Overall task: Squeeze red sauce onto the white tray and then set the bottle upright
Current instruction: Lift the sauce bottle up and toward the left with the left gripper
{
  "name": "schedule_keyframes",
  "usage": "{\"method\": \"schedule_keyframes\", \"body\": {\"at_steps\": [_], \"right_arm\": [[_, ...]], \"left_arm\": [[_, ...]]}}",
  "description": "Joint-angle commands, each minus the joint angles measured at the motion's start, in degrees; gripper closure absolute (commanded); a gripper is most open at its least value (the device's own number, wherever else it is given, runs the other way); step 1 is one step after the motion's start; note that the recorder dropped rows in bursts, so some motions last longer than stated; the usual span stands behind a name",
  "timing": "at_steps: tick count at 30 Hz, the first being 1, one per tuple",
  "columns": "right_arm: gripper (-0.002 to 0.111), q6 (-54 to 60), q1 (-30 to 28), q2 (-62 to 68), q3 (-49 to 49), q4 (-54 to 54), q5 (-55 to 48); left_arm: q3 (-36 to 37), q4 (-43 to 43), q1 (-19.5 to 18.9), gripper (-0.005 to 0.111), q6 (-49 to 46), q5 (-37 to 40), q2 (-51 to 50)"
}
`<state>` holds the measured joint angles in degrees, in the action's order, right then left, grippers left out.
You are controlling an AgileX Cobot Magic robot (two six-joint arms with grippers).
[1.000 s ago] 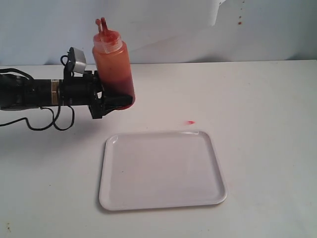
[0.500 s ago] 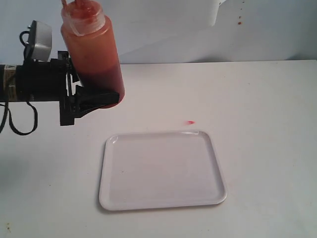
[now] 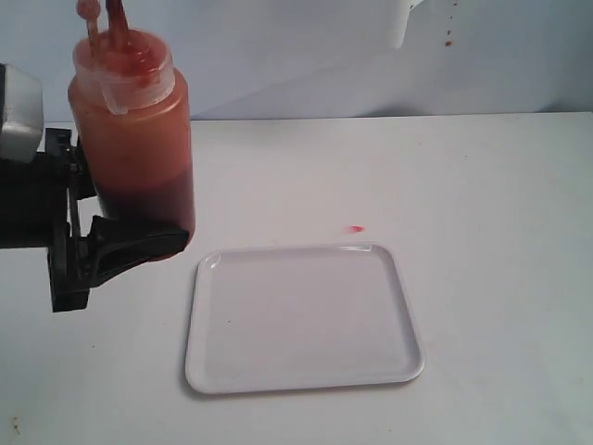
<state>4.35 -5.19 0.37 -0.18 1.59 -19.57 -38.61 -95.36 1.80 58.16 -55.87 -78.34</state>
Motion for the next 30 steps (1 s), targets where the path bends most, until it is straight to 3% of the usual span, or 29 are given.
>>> {"method": "schedule_keyframes", "body": {"at_steps": [1, 12, 21, 30], "right_arm": [[0.108, -0.15, 0.08, -0.37, 0.18, -0.44, 0.18], [0.108, -0.15, 0.08, -0.37, 0.18, -0.44, 0.18], [0.108, -0.15, 0.08, -0.37, 0.18, -0.44, 0.18], [0.108, -0.15, 0.08, -0.37, 0.18, -0.44, 0.18]], "left_arm": [[1.82, -2.23, 0.02, 0.107, 5.78, 3.10, 5.89], [2.57, -4.59, 0.13, 0.107, 13.66, 3.82, 10.43], [3.28, -4.59, 0.13, 0.107, 13.80, 9.70, 10.43], [3.28, -3.79, 0.13, 0.107, 13.80, 9.70, 10.43]]}}
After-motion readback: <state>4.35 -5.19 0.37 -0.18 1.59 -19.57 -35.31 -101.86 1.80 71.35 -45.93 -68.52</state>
